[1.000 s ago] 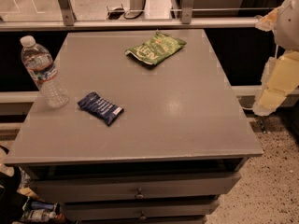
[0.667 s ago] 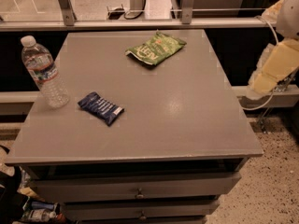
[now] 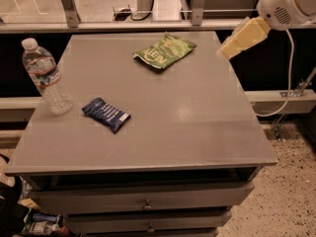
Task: Pick green jalapeno chip bag
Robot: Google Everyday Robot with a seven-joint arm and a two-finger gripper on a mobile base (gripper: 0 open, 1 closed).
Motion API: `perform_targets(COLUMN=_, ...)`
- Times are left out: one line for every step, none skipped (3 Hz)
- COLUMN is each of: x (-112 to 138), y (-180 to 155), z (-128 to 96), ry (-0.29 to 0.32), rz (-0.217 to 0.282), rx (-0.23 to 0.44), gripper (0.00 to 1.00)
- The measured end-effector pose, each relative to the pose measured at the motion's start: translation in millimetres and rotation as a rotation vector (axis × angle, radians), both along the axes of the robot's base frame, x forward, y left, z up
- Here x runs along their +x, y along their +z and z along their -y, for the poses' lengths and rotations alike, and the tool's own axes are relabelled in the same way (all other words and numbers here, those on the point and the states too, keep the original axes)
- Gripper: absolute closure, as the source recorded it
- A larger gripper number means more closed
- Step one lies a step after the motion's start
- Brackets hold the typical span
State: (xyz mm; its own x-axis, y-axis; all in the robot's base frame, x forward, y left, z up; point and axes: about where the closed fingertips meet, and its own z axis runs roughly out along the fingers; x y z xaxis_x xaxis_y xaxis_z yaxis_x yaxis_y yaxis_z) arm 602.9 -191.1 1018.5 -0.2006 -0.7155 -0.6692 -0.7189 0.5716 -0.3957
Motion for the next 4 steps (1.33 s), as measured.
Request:
perform_targets(x=27, y=-8, z=-24, ry=0.015, rz=0.001, rx=0.064, gripper=0.00)
perform_targets(x=27, y=-8, z=-24, ry=0.015, rz=0.001, rx=0.063, gripper=0.00)
perform_targets(x=36, y=-17, z=-35, ry=0.026, rz=-0.033, rx=0.039, gripper=0.00)
perform_targets(x=57, y=-50, z=-59, ry=0.046, rz=-0.126, rx=-0.014, gripper=0.00)
